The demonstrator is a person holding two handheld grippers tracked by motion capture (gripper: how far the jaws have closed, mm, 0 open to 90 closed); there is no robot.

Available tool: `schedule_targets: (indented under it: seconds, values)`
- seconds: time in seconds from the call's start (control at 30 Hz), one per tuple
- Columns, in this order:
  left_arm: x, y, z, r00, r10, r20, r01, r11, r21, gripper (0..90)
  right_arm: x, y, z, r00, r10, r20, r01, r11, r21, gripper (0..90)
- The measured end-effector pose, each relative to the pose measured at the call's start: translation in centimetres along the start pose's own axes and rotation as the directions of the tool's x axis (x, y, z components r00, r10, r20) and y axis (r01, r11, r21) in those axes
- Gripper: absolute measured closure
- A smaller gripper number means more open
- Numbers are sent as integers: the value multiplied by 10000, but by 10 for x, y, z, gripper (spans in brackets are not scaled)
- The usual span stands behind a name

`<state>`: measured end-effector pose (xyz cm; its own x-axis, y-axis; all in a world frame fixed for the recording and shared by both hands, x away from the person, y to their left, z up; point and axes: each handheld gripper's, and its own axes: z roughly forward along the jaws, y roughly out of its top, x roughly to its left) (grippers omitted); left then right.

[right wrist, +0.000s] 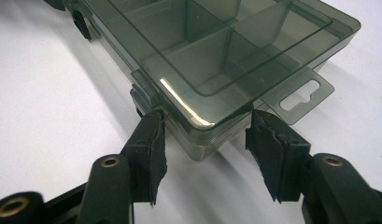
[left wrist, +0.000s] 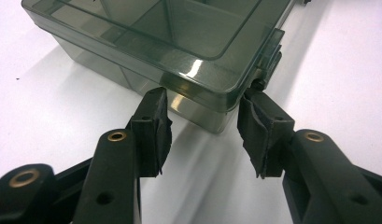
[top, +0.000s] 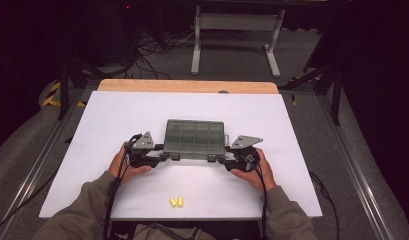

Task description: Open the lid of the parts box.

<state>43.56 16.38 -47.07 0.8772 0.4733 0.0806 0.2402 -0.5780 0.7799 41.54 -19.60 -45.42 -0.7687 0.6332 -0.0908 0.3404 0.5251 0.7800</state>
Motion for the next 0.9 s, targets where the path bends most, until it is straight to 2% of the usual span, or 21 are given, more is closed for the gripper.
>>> schedule_targets:
  seconds: [0.27, 0.37, 0.53, 0.67, 0.77, 0.9]
  values:
    - [0, 0, 0, 10000, -46, -16, 46, 10000, 43, 548, -2, -1, -2, 9999, 47, -160, -48, 10000, -46, 513]
    - [0, 0, -1, 10000, -76, -13, 76, 10000, 53, 554, -5, -2, -5, 9988, 264, -408, -277, 9991, -331, 578]
    - [-1, 1, -1, 10000, -3, -66, 4, 9999, 144, 559, -1, 0, -5, 9998, -127, -165, 125, 9999, -115, 580]
    - [-2, 2, -2, 9999, 72, -142, -69, 9998, 212, 572, -2, -1, -6, 9998, -111, -154, 108, 9997, -215, 602]
    - [-2, 1, -5, 9999, 116, -109, -113, 9995, 283, 610, -2, -1, -7, 9999, -44, -165, 39, 9996, -294, 632]
    - [-1, -1, -11, 9997, 210, -90, -207, 9992, 334, 692, 0, 0, -10, 9998, -202, -69, 199, 9989, -413, 690]
